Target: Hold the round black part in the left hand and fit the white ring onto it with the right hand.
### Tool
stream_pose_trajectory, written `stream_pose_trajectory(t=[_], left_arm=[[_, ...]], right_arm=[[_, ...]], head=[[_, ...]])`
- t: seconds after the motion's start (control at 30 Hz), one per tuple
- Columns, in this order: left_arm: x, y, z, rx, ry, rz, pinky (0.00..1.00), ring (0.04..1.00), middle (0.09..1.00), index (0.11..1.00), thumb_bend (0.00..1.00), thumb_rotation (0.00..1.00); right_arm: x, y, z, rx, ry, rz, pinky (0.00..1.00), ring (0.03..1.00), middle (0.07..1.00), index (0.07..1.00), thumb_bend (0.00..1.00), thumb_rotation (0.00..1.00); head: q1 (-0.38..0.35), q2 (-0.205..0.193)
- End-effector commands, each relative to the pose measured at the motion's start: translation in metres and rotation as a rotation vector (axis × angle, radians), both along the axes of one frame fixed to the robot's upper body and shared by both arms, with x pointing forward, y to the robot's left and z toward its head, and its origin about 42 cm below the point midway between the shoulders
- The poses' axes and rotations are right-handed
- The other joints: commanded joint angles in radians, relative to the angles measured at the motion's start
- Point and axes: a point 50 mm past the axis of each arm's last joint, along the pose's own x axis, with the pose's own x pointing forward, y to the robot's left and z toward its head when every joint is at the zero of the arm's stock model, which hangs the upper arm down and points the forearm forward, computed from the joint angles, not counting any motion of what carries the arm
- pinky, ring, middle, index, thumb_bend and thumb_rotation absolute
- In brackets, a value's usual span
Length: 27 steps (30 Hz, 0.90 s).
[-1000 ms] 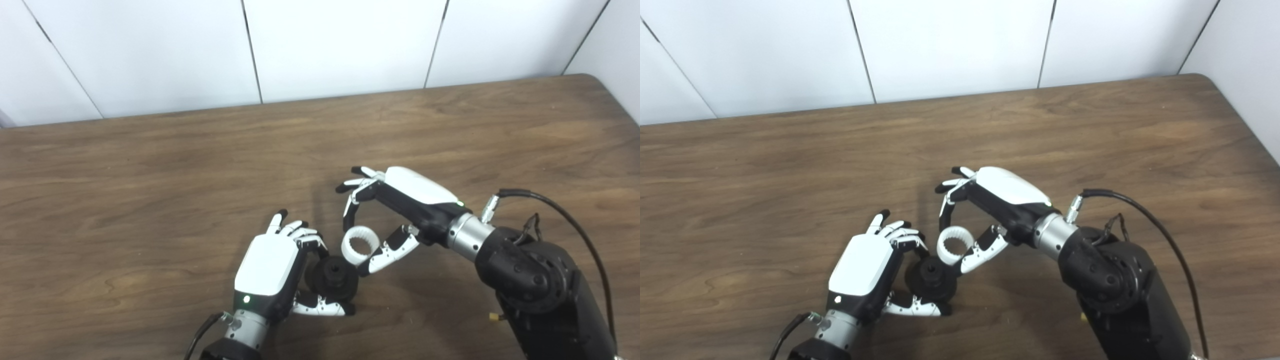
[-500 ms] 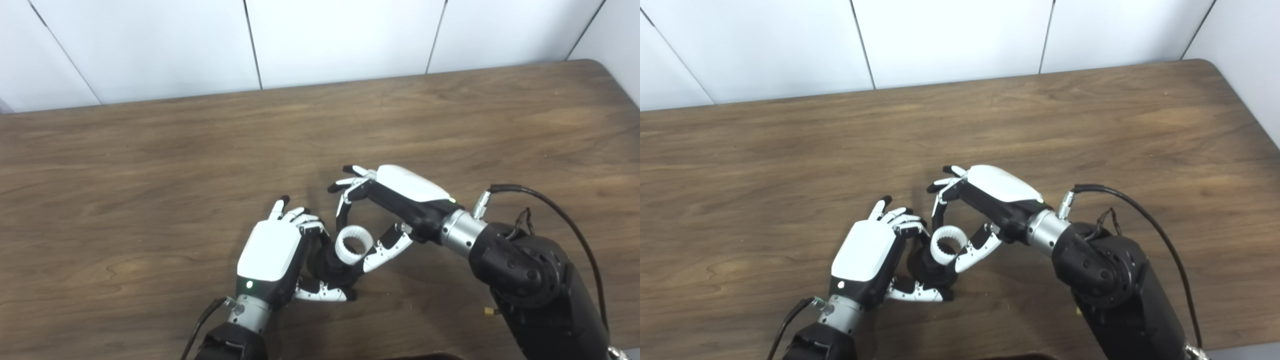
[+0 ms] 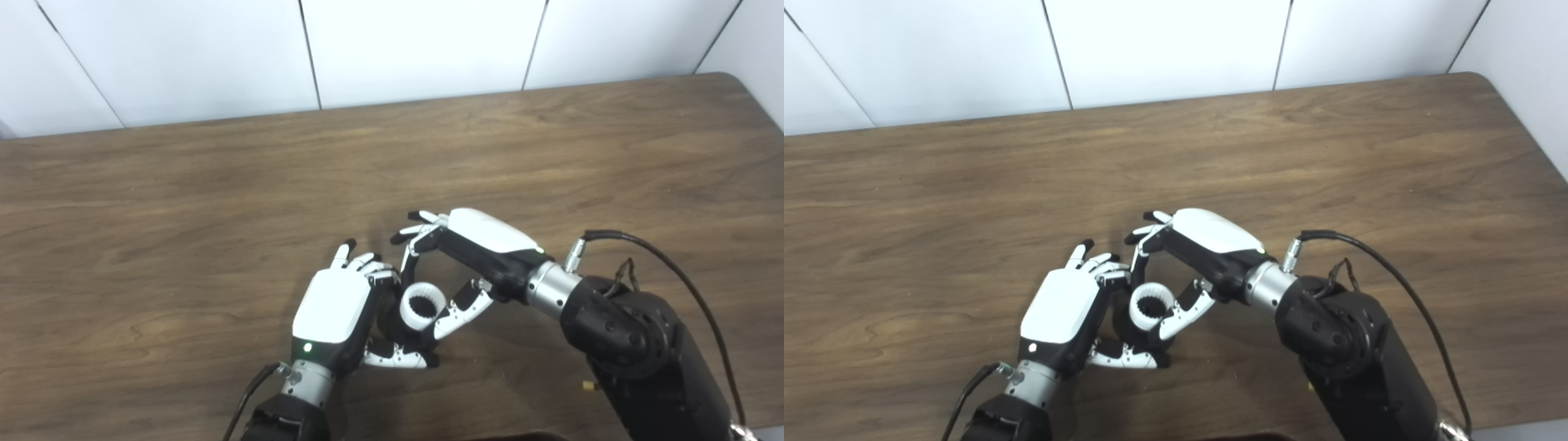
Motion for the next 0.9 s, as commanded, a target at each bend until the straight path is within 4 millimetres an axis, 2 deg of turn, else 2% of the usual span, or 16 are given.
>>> stream_pose_trajectory(t=[0.0,0.87], left_arm=[[0.0,-0.002,0.003,0.004,-0.01,0.0,1.0,0.856,0.741,0.484,0.52,0.06],[0.0,-0.007,0.006,-0.007,-0.011,0.001,1.0,0.856,0.739,0.484,0.52,0.06]], right_arm=[[0.002,0.002,0.011,0.015,-0.078,0.007,1.0,0.99,0.856,0.484,0.52,0.13],[0.002,0.002,0.0,-0.003,-0.054,0.011,1.0,1.0,0.86,0.485,0.52,0.13]], head=[[-0.001,0.0],[0.014,0.004]])
